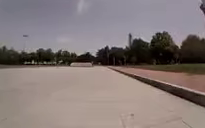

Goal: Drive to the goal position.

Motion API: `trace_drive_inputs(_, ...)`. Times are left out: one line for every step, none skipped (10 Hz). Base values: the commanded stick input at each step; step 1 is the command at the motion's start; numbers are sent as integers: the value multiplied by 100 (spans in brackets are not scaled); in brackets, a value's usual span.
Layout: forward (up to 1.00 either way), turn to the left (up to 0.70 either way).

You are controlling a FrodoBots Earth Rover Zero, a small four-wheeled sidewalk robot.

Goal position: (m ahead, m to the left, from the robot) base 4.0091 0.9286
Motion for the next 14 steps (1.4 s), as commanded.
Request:
trace_drive_inputs(100,0)
trace_drive_inputs(100,0)
trace_drive_inputs(100,0)
trace_drive_inputs(100,0)
trace_drive_inputs(100,0)
trace_drive_inputs(100,0)
trace_drive_inputs(100,0)
trace_drive_inputs(100,0)
trace_drive_inputs(100,0)
trace_drive_inputs(100,0)
trace_drive_inputs(100,0)
trace_drive_inputs(100,0)
trace_drive_inputs(100,0)
trace_drive_inputs(100,0)
